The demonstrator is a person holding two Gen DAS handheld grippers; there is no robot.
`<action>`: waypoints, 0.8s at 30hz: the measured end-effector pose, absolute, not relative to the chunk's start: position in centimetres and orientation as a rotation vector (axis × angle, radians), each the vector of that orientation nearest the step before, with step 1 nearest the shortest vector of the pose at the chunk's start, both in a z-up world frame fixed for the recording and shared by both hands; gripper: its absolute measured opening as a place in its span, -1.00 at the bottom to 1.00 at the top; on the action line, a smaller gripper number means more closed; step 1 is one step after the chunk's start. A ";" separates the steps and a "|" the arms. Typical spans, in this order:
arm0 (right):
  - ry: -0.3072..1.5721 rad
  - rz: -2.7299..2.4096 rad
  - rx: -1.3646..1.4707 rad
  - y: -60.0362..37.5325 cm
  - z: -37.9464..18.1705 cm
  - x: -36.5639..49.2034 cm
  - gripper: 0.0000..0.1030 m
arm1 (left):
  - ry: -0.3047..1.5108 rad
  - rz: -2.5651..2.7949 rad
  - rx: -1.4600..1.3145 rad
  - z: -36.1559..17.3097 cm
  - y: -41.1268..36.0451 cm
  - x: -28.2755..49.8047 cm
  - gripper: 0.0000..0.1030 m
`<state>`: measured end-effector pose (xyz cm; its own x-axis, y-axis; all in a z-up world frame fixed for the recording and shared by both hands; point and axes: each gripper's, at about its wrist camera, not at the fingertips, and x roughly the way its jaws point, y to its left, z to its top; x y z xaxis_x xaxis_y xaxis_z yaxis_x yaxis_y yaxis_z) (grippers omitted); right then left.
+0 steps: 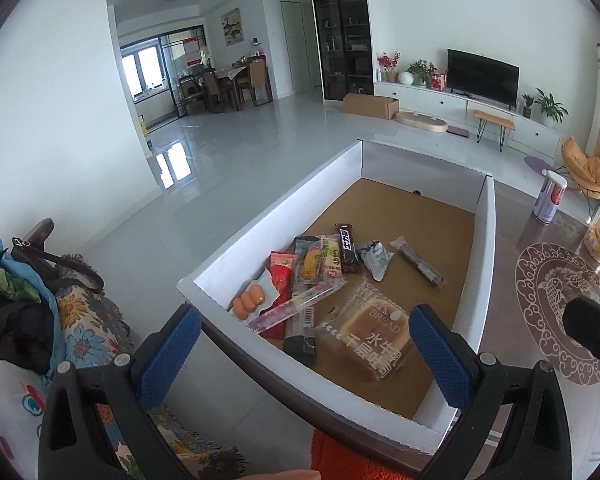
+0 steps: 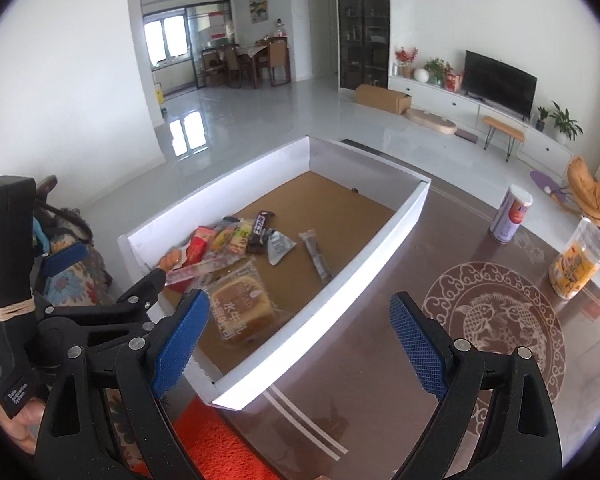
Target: Organize snacks
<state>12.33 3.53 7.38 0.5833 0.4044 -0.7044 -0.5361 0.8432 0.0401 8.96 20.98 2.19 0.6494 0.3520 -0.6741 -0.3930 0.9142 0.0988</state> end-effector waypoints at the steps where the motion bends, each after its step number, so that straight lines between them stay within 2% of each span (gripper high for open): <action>1: 0.773 0.556 -0.192 3.6 7.2 12.3 0.81 | 0.752 0.425 -0.063 2.3 21.1 8.9 0.99; 24: 0.772 0.549 -0.237 4.4 7.1 11.9 0.81 | 0.737 0.459 -0.090 2.8 22.7 8.3 0.99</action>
<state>11.91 4.42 7.14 0.5858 0.3814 -0.7151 -0.5506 0.8348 -0.0057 8.29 22.67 2.79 0.6462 0.3716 -0.6665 -0.4341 0.8974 0.0794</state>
